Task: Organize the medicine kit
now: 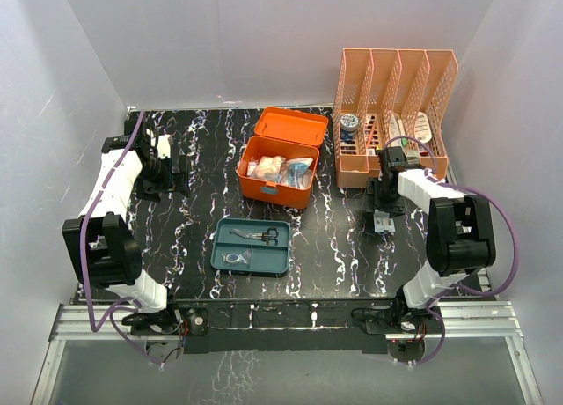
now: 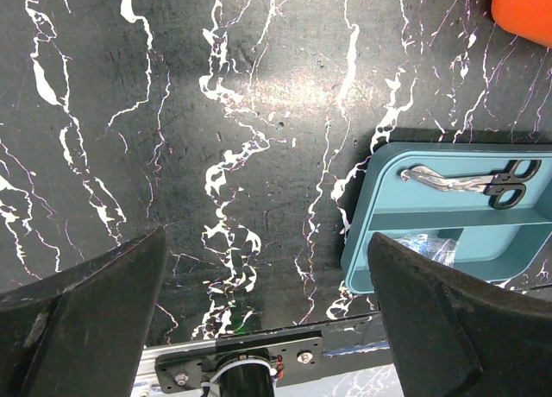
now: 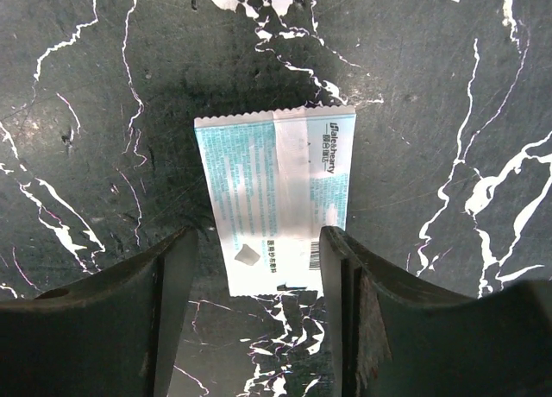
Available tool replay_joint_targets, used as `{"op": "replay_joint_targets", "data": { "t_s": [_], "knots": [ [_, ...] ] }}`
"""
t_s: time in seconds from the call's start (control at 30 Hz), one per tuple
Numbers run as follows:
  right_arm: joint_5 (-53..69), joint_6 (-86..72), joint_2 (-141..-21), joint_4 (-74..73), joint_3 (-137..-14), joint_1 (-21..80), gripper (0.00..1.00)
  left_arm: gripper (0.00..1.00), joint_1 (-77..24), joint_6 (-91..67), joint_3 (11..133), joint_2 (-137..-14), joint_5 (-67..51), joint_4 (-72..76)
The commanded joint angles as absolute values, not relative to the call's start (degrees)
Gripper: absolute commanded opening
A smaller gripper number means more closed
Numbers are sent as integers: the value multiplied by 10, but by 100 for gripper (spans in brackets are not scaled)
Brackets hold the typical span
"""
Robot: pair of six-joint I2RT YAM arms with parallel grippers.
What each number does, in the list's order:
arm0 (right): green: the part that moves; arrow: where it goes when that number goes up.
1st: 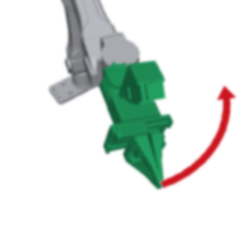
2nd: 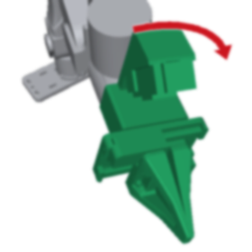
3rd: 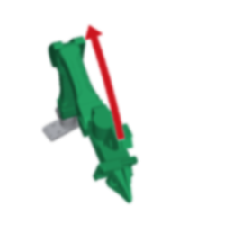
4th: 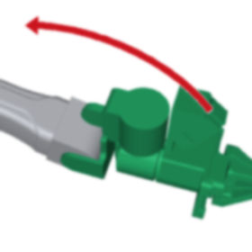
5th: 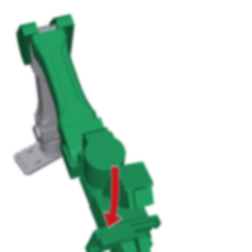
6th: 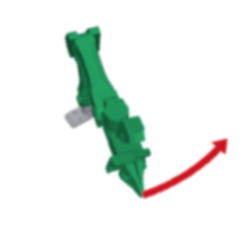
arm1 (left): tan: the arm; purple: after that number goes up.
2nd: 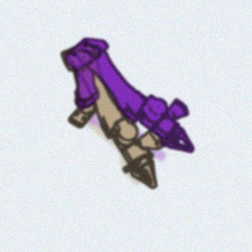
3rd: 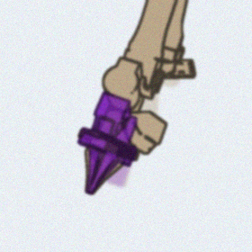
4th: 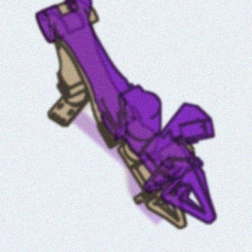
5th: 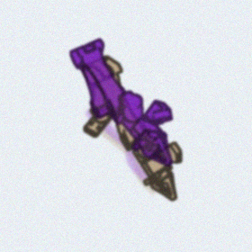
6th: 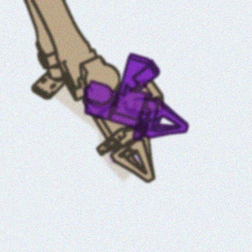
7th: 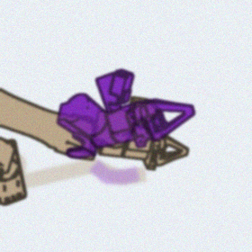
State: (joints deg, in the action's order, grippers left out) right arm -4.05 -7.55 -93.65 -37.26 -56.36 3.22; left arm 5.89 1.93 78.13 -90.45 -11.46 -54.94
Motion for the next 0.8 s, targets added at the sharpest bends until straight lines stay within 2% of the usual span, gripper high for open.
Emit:
{"op": "replay_joint_targets", "data": {
  "t_s": [0.0,0.2,0.4,0.57,0.77],
  "knots": [
    [-43,-72,-944,-347,-566,28,56,99,62,17,796,-905,-123,-570],
    [-50,-75,-958,-355,-570,29,51,99,62,13,802,-909,-124,-571],
    [-58,-81,-963,-359,-573,28,41,99,62,13,804,-908,-123,-572],
    [-58,-82,-945,-357,-570,28,20,99,62,13,808,-913,-124,-571],
    [-55,-82,-918,-382,-588,28,12,99,62,12,809,-917,-126,-570]
  ]
}}
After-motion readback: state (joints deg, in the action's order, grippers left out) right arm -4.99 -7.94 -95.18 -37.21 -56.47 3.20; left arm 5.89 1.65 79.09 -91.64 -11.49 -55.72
